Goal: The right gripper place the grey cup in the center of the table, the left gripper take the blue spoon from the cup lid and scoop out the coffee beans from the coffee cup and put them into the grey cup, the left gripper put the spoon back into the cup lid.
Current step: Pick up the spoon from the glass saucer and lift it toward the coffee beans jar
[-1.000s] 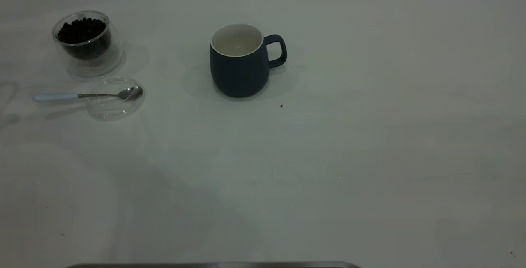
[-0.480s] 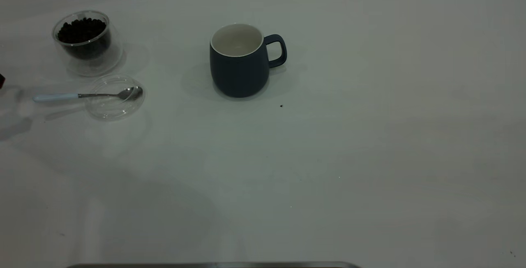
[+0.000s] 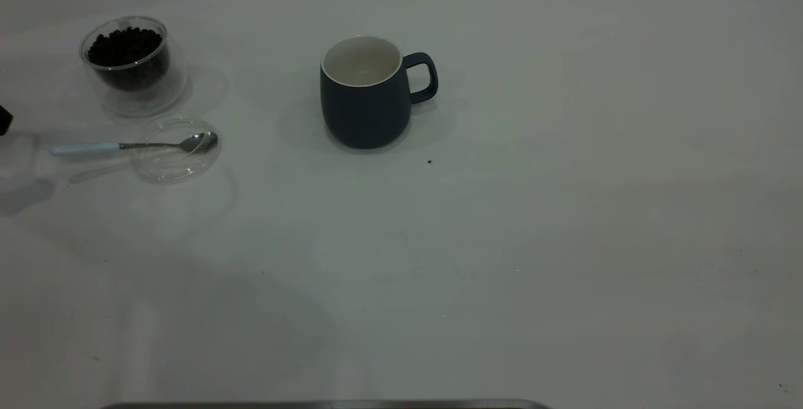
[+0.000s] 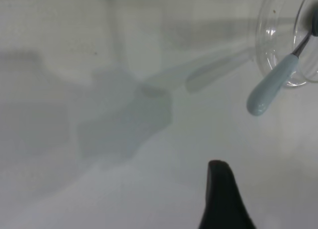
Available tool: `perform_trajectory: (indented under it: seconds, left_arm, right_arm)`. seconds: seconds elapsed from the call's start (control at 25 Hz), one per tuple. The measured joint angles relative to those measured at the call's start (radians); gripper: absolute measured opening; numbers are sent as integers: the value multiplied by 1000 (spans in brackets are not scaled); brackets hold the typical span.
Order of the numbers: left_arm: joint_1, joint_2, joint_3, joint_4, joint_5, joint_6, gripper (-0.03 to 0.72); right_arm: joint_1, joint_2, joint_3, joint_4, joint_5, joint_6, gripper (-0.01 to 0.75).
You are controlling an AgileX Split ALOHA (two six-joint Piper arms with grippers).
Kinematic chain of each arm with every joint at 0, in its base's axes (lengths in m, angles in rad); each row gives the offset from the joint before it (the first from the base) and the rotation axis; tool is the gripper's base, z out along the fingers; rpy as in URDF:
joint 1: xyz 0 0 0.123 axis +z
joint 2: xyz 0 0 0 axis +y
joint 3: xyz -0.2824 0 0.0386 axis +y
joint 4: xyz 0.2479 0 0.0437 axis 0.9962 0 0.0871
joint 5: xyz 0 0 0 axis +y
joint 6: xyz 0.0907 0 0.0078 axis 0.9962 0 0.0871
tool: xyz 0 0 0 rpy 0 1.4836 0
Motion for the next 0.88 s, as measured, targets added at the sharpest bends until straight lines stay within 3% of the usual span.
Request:
perform_trajectory:
  seconds: [0.36,0.68,0.88]
  left_arm:
    - [0,0,0,0,-28,35,537]
    - [-23,47,-1,0,-17,50,617]
    - [-41,53,-2,-66,-33,97,612]
  right_arm:
    - [0,0,0,0,0,-1,453]
    - [0,0,0,0,0,0,453]
    - [0,0,0,0,0,0,453]
